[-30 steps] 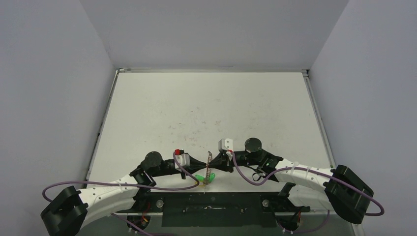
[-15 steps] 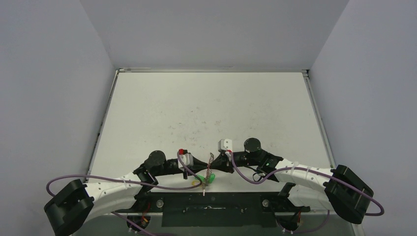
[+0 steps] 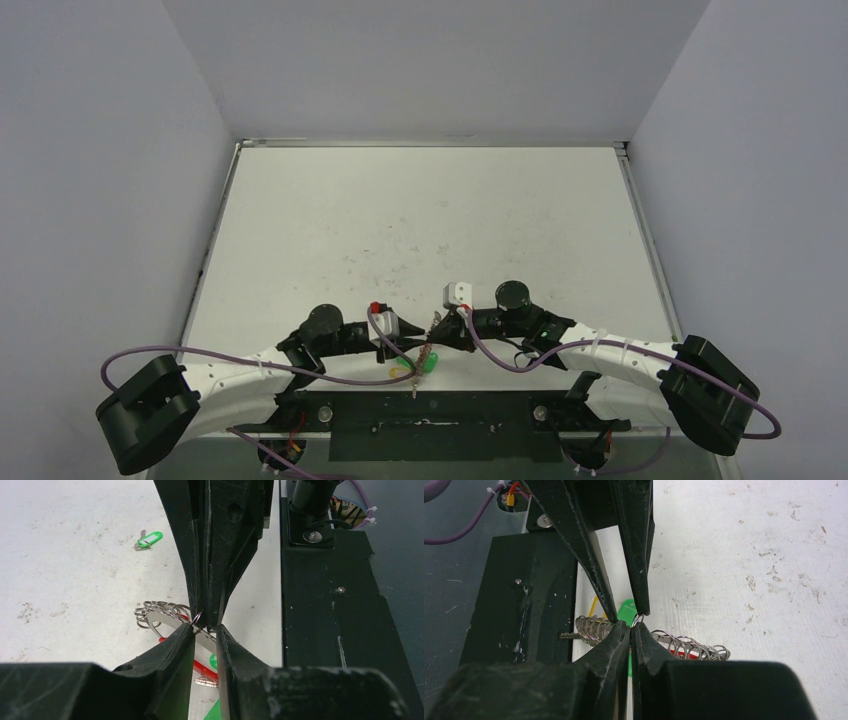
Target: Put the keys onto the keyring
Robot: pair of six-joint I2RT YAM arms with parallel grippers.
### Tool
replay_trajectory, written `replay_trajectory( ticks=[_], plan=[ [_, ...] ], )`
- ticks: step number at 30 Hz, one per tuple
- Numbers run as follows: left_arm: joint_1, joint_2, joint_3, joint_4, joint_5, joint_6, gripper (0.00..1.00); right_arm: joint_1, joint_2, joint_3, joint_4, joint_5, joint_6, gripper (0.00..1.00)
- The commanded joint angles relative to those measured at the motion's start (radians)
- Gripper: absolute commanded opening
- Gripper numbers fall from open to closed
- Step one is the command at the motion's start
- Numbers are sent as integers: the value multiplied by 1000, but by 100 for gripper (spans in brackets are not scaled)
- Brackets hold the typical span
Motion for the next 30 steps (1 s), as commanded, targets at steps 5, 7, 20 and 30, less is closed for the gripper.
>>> replay_trajectory(
  ticks=[5, 7, 20, 30],
  plan=[
    [-19, -28, 32, 29, -62, 29, 31, 27, -27, 35, 161, -56, -10, 0],
    [-20, -52, 31, -1, -65, 42, 31, 27, -28, 35, 157, -57, -13, 0],
    [-19, -240, 6, -157, -79, 95, 30, 27, -36, 49, 93, -59, -56, 0],
    [-19, -185, 22, -134, -40, 103, 28, 27, -44, 57, 83, -56, -57, 0]
  ],
)
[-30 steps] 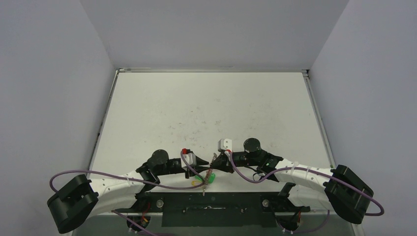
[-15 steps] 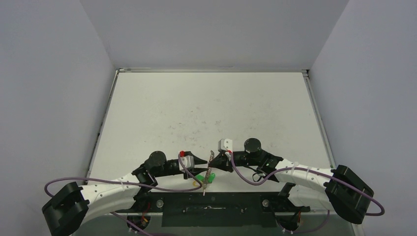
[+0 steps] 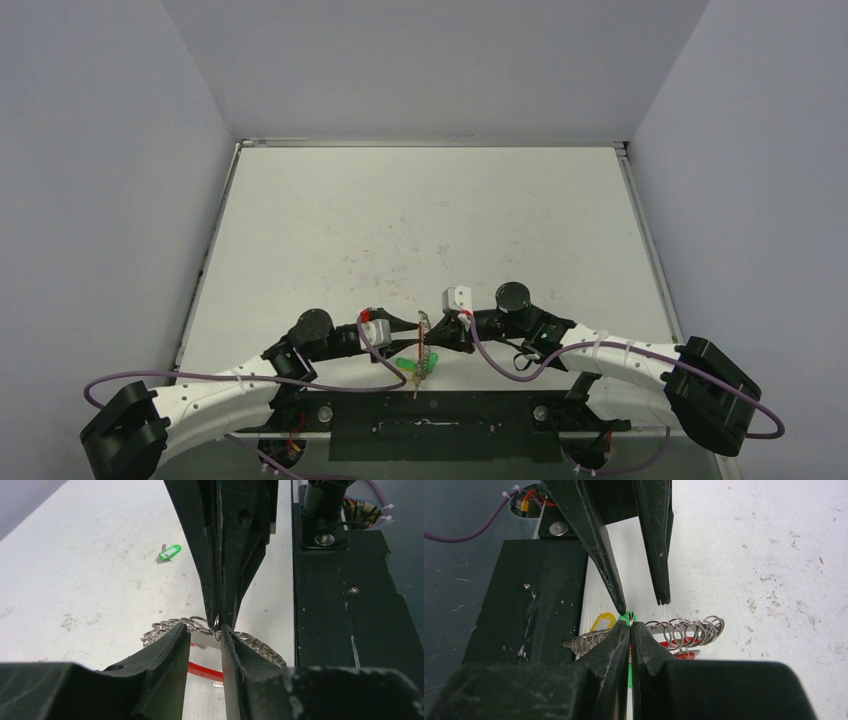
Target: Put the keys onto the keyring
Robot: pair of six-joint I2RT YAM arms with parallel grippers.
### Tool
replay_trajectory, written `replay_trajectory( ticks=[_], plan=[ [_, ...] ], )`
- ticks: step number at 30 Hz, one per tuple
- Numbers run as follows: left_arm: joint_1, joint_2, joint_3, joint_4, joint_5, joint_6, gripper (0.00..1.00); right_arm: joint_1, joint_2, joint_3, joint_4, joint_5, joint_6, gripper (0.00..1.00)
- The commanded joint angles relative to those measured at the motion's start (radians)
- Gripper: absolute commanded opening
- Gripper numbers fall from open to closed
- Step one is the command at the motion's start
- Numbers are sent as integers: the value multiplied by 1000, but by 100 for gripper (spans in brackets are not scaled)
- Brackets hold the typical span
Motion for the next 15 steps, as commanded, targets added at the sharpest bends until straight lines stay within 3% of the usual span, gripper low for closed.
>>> replay_trajectory(
  ticks=[1, 7, 15],
  plan=[
    [1, 51, 23, 38, 29, 10, 26, 7, -31, 51, 58, -35, -20, 0],
    [0, 108, 23, 99, 55, -5, 18, 8, -30, 52, 54, -31, -18, 0],
    [-4, 130, 25, 153, 59, -28, 16, 9, -16, 52, 61, -30, -17, 0]
  ],
)
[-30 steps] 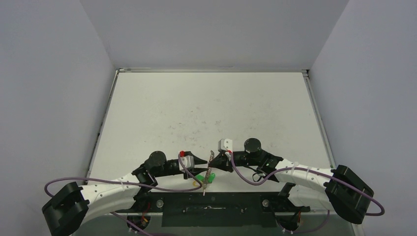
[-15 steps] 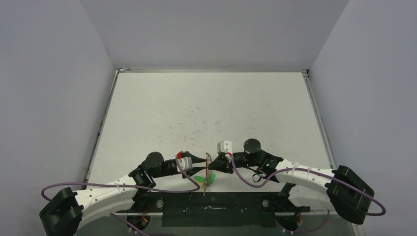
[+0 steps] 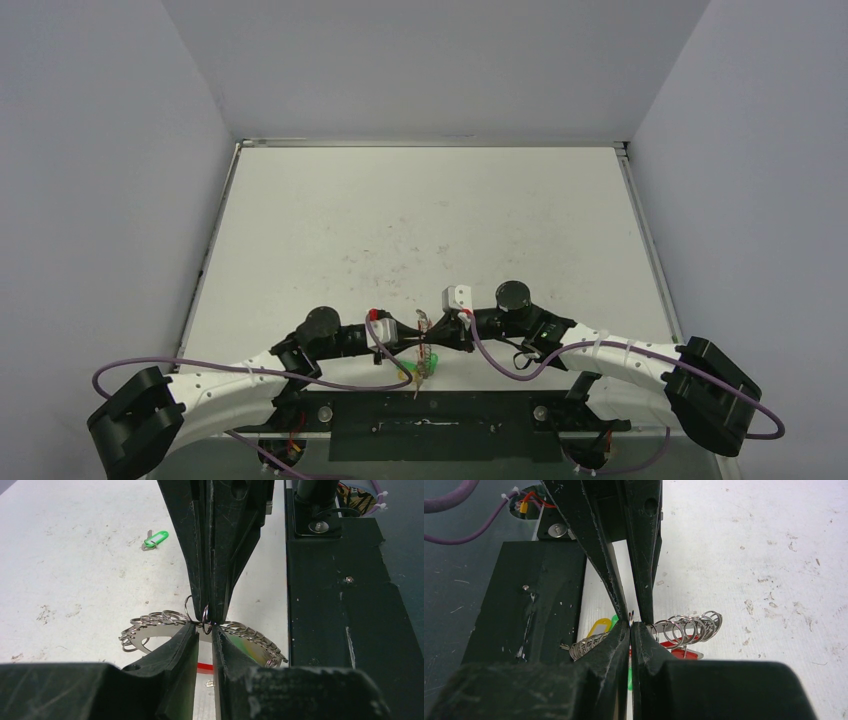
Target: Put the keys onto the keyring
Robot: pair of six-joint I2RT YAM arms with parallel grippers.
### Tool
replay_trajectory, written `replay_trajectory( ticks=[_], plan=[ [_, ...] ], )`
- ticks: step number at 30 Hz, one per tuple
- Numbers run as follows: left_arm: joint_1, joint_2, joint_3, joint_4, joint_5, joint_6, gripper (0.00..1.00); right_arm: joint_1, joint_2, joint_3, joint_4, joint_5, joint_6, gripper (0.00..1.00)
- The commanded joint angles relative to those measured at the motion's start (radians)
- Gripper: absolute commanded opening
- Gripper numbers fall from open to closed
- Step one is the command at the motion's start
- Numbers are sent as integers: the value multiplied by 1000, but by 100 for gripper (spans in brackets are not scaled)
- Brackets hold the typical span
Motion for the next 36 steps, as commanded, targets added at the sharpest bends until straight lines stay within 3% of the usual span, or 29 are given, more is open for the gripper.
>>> replay_trajectory(
  ticks=[1, 7, 11, 19, 23, 30, 32, 34, 36],
  plan=[
    [-5, 2, 24, 104, 28, -18, 16, 9, -14, 44, 69, -27, -15, 0],
    [-7, -12, 23, 107, 16, -26, 13, 10, -7, 44, 68, -25, -18, 0],
    [-7, -28, 19, 106, 6, -28, 0, 11, -6, 45, 59, -23, -22, 0],
    [-7, -70, 9, 78, -8, -42, 0, 10, -2, 49, 54, -20, -23, 0],
    [-7, -80, 7, 75, -17, -46, 13, 10, -3, 50, 56, -20, -20, 0],
    [-7, -50, 20, 69, -23, -47, 17, 11, -4, 50, 58, -20, -15, 0],
    [-8, -37, 23, 69, -22, -48, 14, 11, -5, 50, 58, -20, -13, 0],
    [-9, -26, 27, 68, -21, -47, 1, 11, -7, 50, 56, -17, -13, 0],
    [-8, -21, 30, 57, -24, -45, 0, 11, -10, 51, 49, -13, -15, 0]
  ],
)
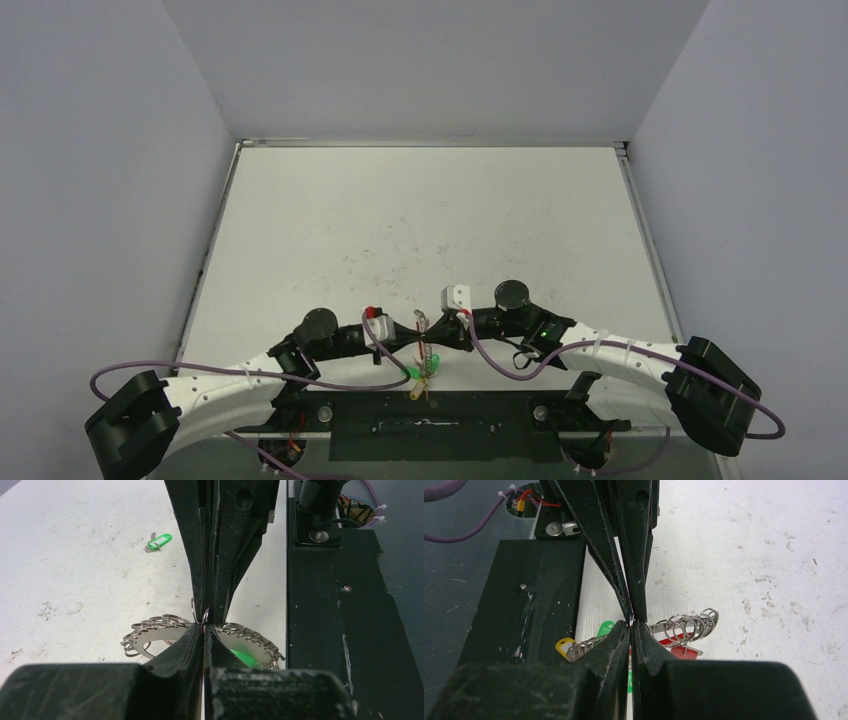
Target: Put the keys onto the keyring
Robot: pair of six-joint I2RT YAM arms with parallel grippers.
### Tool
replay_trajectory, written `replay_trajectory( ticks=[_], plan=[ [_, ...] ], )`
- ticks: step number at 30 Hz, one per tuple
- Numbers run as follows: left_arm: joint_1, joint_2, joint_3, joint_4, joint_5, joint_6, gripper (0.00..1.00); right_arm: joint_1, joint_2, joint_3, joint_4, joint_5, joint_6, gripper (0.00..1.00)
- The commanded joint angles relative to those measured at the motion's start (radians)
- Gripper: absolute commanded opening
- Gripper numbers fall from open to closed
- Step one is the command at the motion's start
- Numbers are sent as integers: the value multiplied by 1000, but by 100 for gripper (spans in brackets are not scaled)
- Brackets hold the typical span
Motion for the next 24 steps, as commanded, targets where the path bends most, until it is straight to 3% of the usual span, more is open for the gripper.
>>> replay_trajectory(
  ticks=[1, 4, 15, 24],
  plan=[
    [-6, 11, 42, 44, 0, -5, 0, 7, -11, 42, 57, -16, -7, 0],
    [-6, -4, 57, -10, -12, -6, 0, 7, -15, 51, 7, -1, -22, 2],
    [-7, -72, 115, -213, -42, 12, 0, 7, -46, 91, -157, 77, -105, 30],
    [-8, -50, 136, -251, -45, 32, 0, 8, -54, 87, -159, 89, -113, 31]
  ],
)
